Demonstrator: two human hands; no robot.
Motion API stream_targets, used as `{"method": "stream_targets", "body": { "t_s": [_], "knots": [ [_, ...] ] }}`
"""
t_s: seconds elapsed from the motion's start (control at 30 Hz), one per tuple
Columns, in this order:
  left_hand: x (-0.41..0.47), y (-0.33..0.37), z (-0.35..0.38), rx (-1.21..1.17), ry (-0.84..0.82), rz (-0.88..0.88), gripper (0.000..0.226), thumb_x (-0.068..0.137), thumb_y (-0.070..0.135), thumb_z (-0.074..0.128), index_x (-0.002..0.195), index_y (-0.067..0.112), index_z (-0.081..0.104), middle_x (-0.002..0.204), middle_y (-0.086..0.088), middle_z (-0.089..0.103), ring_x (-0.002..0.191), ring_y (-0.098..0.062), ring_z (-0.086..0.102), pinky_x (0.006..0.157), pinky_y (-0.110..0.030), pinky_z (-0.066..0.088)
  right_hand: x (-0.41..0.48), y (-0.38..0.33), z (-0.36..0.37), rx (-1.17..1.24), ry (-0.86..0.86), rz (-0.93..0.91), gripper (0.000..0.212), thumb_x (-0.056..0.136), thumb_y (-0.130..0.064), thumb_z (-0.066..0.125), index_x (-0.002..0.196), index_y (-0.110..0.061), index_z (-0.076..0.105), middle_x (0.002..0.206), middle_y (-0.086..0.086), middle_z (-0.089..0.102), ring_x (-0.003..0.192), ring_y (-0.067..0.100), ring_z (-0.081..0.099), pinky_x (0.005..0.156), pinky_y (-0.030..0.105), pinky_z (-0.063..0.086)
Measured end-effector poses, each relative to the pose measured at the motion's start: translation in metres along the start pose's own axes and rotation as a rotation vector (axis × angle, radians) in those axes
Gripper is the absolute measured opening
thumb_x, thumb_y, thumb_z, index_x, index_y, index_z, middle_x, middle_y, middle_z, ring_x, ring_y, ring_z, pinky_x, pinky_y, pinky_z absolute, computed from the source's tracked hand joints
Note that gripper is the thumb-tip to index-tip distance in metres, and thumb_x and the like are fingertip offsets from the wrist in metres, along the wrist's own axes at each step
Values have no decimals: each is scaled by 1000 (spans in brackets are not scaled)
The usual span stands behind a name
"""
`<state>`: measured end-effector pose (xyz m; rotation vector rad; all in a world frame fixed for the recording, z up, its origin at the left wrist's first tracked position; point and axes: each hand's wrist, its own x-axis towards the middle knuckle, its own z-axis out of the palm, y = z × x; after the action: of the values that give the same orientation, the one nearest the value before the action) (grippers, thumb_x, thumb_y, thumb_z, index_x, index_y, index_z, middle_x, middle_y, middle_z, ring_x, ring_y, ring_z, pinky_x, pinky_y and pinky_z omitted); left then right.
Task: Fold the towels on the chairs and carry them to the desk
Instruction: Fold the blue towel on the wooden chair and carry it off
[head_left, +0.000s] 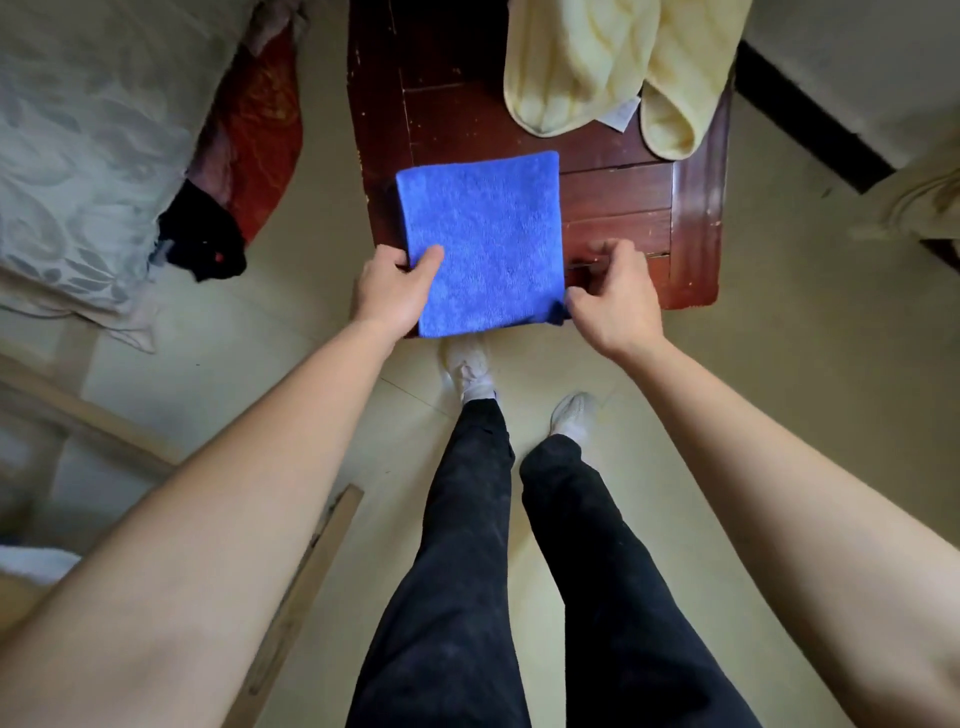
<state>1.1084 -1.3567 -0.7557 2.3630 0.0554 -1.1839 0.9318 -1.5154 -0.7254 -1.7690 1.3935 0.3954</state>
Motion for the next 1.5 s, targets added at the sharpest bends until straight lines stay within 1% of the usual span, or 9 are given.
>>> {"method": "stream_targets", "body": {
  "t_s": [0.13,0.47,0.77,0.9,1.07,1.13,1.23,1.33,1.5],
  "knots": [
    [-3,-9,15,-70,49,-23,54,58,53,74,98,21,55,95,0,70,87,-23,69,77,-44,58,-10,23,18,-176,-120,-144,66,73,-42,69,130,-22,43,121,1,55,107,23,58,86,39,51],
    [2,-11,22,-61,146,-6,32,78,32,77,97,20,53,96,0,68,88,-24,68,80,-43,57,-21,46,27,-122,111,-391,20,94,-23,61,112,-16,58,104,-5,69,78,22,65,69,33,49],
    [1,-8,22,-47,145,-13,35,77,32,78,96,21,51,99,-3,68,89,-25,68,81,-43,58,-26,31,22,-105,186,-421,24,82,-25,64,106,-20,66,99,-9,69,83,12,65,68,29,52],
    [0,-6,21,-67,131,-15,33,79,29,78,95,20,51,99,-3,68,89,-24,69,81,-42,58,-15,42,23,-317,205,-616,10,86,-15,68,95,-19,66,83,3,61,72,27,62,48,31,49],
    [3,-4,16,-107,122,-57,31,79,25,79,95,20,53,99,-6,70,89,-23,70,81,-43,59,-8,92,-7,-520,118,-294,18,87,-3,59,98,-7,72,83,14,55,76,41,60,55,37,44],
    [2,-6,14,-118,103,-58,31,79,25,79,95,20,53,98,-7,71,89,-24,71,80,-44,59,-16,96,-17,-511,147,-363,19,89,-8,58,104,-8,71,89,14,57,80,40,61,55,38,49],
    [2,-8,15,-111,86,-36,32,78,27,80,96,19,54,97,-9,71,89,-25,71,79,-46,59,-17,76,-11,-450,213,-624,32,96,-14,55,126,-6,63,118,21,60,101,41,60,76,47,54],
    [1,-8,15,-128,78,-47,33,78,27,80,99,18,56,98,-7,71,89,-24,71,80,-46,59,-4,38,10,-535,173,-768,55,104,-38,47,150,-8,41,155,30,31,141,47,35,112,53,35],
    [6,-7,14,-141,62,-57,33,78,27,80,100,17,59,101,-4,71,91,-21,70,83,-43,59,27,17,30,-939,-128,-501,86,87,-78,10,149,-30,-26,163,18,-19,151,37,-14,121,59,1]
  ]
}}
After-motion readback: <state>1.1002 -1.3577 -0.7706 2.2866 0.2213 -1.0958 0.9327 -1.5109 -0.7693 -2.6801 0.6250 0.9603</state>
